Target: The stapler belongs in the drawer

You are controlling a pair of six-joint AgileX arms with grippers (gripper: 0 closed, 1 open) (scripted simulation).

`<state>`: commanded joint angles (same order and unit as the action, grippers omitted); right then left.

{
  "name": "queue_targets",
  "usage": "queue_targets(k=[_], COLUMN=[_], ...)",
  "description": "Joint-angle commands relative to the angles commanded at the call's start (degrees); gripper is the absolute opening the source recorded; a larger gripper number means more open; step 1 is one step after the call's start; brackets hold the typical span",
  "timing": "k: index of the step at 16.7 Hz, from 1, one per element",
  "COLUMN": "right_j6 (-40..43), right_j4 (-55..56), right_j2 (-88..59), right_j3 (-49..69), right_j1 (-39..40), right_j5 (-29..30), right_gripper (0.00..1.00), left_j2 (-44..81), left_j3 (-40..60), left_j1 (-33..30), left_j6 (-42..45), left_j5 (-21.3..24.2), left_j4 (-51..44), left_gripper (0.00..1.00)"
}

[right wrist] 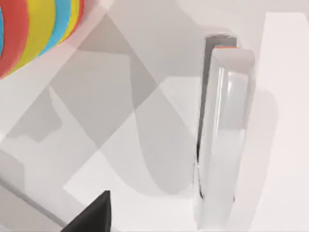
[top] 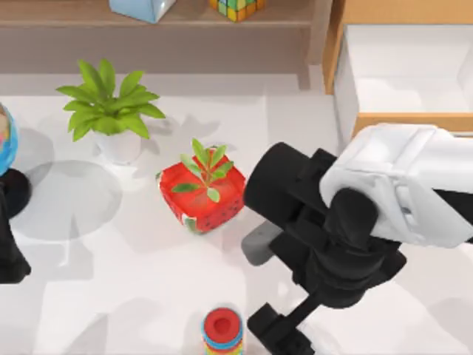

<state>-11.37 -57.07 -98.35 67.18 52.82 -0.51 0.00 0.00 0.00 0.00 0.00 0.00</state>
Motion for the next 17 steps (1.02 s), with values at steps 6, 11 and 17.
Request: queue_targets(k=[6, 11, 17], right_j6=[-1.6, -1.5, -1.7], right_j4=[-2.3, 0.1, 10.9], right_j2=[-0.4, -0.6, -3.2], right_j3=[1.0, -1.3, -9.5], right_j1=[1.0, 1.0, 1.1], right_j5=[0.3, 0.4, 0.4], right_gripper=[1.0, 1.0, 1.0], left_j2=[0.0, 0.0, 0.0], left_j3=[0.0, 0.0, 0.0], left_j1=[0.0, 0.0, 0.0], left_j6=[0.0, 0.0, 0.0], left_j5=[0.0, 0.0, 0.0], left_j4=[0.0, 0.0, 0.0], left_gripper=[1.0, 1.0, 1.0])
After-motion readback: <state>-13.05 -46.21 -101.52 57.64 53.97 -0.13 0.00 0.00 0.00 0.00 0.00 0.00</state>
